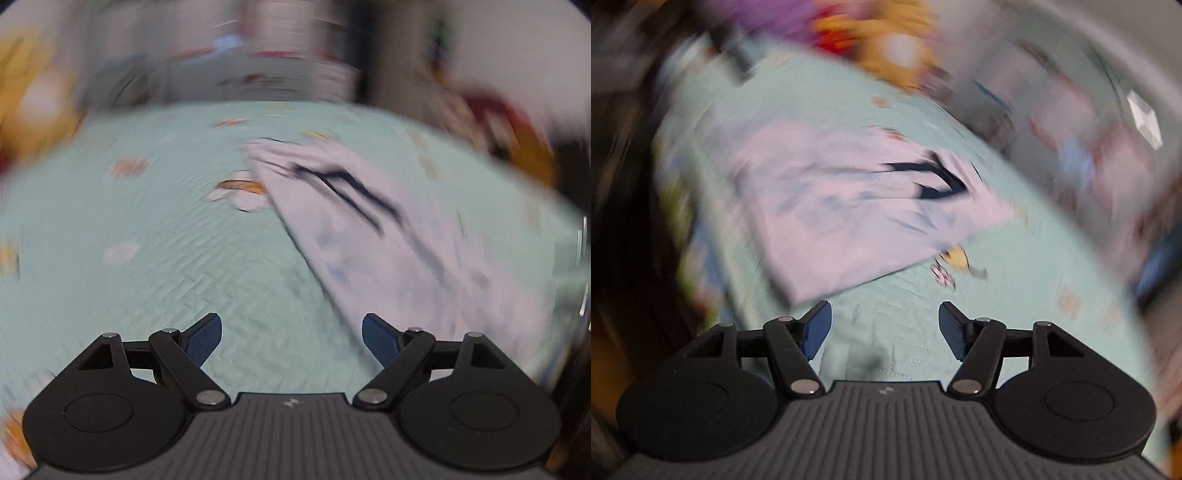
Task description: Fold clothes
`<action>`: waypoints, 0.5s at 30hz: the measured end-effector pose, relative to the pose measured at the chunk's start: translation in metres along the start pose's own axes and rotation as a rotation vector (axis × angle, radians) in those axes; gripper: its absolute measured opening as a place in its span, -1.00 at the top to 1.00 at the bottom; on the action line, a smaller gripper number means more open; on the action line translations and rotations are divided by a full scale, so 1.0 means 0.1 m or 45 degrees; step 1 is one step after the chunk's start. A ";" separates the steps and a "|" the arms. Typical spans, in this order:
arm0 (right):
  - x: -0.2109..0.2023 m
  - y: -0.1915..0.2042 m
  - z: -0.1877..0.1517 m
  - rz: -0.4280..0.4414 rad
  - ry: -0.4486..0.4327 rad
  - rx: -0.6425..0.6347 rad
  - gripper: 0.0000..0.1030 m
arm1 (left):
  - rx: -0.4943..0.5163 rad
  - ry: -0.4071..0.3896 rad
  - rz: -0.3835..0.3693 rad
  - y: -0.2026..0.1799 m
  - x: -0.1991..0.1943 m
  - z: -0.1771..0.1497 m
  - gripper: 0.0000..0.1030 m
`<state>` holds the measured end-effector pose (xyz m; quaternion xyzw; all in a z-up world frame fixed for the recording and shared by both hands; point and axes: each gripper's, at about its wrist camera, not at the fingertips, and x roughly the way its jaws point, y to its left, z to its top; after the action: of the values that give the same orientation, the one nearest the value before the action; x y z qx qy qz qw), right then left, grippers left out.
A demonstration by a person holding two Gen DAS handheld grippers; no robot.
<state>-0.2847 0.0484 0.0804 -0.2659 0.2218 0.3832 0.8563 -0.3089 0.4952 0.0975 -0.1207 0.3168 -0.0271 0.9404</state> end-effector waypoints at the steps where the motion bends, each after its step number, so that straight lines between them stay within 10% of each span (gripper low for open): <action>1: 0.00 -0.16 0.07 0.039 0.006 0.163 -0.26 | -0.101 -0.005 -0.012 0.06 0.06 0.14 -0.68; 15: 1.74 -2.01 0.56 0.328 -0.156 1.336 -0.27 | -0.440 -0.004 -0.001 0.26 1.99 1.51 -0.66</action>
<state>-0.0133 0.0631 0.0788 0.2494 0.3637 0.3377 0.8315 -0.0597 0.5272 0.0900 -0.2808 0.3150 0.0277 0.9062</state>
